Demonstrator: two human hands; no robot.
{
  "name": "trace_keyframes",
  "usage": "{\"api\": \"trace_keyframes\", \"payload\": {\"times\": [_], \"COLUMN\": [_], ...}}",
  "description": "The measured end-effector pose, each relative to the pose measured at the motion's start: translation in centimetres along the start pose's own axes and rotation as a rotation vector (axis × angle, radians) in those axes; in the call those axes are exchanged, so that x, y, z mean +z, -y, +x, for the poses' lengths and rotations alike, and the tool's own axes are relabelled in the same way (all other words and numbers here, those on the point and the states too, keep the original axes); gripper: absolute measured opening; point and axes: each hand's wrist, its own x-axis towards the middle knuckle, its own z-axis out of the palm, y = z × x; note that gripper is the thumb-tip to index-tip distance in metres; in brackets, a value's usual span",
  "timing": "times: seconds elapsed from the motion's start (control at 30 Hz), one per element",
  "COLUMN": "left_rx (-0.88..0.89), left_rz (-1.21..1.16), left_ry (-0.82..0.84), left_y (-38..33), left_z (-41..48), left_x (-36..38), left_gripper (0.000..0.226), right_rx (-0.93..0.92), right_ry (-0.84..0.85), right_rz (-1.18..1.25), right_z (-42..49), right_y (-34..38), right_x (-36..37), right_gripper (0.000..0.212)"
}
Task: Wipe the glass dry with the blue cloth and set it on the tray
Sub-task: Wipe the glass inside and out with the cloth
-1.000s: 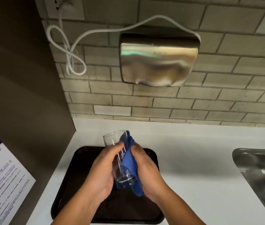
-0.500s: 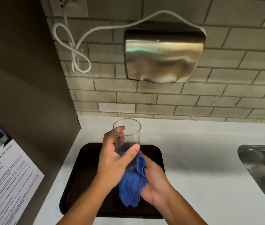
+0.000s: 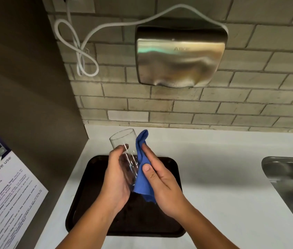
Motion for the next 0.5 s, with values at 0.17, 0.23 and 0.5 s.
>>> {"api": "trace_keyframes", "payload": {"times": [0.17,0.23,0.5], "left_rx": [-0.005,-0.004,-0.022], "left_rz": [0.102,0.088,0.24], "left_ry": [-0.023,-0.024,0.027], "left_y": [0.5,0.7,1.5], "left_z": [-1.0,-1.3,-1.3], "left_x": [0.8,0.9,0.6], "left_gripper": [0.108,0.094,0.081], "right_rx": [-0.078,-0.019,0.346], "right_ry": [0.063,0.047,-0.146], "right_rz": [-0.117,0.034,0.446], "right_z": [1.7,2.4,3.4], "right_y": [0.9,0.9,-0.2], "right_x": [-0.7,-1.0,-1.1], "right_gripper": [0.053,0.053,0.047]}}
